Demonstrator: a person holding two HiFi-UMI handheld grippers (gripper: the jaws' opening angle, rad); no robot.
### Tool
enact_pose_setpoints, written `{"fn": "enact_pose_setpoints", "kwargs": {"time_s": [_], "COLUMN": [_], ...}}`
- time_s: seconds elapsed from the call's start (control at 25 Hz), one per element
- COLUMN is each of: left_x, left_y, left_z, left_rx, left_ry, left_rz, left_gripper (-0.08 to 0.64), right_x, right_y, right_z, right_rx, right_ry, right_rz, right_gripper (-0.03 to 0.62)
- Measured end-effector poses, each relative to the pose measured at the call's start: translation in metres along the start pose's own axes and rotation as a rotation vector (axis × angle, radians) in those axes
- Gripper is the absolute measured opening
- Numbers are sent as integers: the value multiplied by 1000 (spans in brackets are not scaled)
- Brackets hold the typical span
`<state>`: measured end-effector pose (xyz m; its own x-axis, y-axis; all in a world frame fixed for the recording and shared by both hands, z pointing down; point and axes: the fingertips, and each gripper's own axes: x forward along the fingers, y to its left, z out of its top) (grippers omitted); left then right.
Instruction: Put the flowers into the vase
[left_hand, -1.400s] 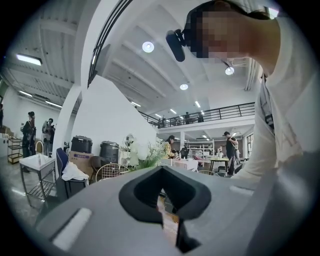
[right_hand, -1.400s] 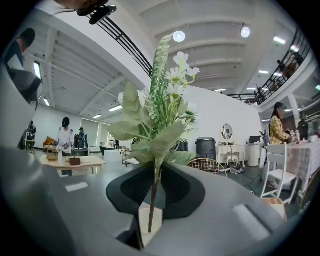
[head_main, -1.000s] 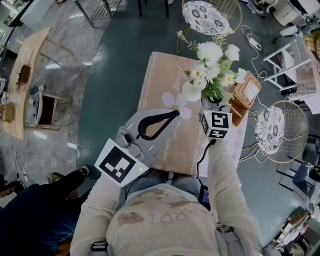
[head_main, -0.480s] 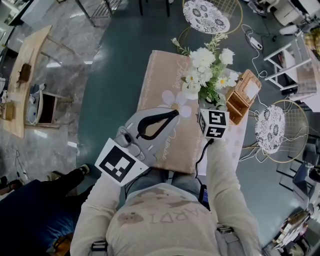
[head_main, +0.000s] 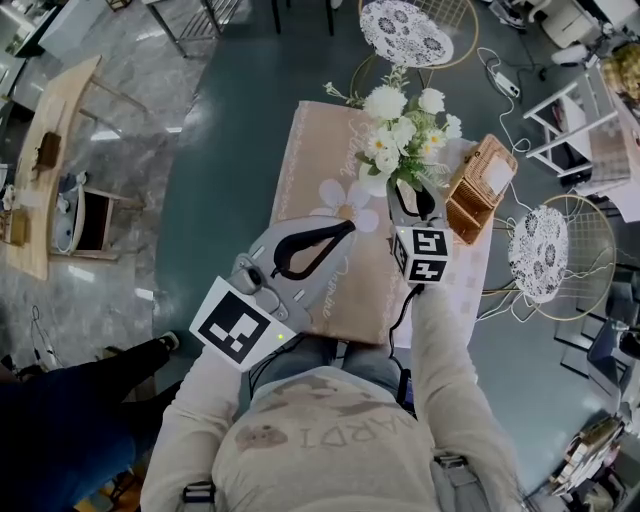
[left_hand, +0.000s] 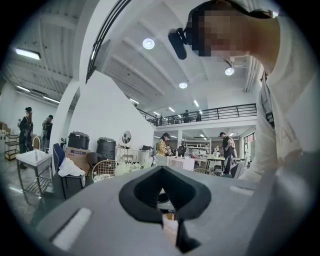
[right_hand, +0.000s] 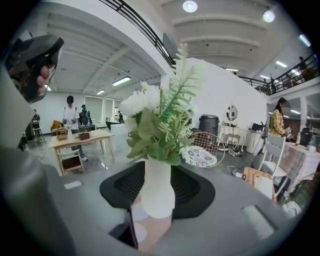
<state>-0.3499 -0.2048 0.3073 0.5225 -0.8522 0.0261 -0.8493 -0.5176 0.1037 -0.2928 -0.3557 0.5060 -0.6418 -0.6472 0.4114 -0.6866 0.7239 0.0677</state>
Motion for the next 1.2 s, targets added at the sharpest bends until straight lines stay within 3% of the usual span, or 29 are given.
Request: {"fn": "enact_pose_setpoints", "kwargs": {"time_s": [0.2, 0.44, 0.8, 1.2], "left_x": [-3, -5, 2, -12], "left_y": [-8, -12, -45, -97], "left_z": [0, 3, 14, 25], "left_rx": [2, -4, 38, 40], "left_ry": [1, -16, -59, -48], "left_rz": [-1, -15, -33, 37], "left_gripper": [0, 0, 0, 0], "right_x": [-17, -69, -160, -250], "right_y": [7, 33, 63, 74], "right_z": [-2, 39, 98, 114], "right_rx": [35, 103, 153, 131], "right_ry": [-20, -148, -286, -334], "right_rz": [6, 94, 301, 423], "right_gripper": [171, 27, 26, 26]}}
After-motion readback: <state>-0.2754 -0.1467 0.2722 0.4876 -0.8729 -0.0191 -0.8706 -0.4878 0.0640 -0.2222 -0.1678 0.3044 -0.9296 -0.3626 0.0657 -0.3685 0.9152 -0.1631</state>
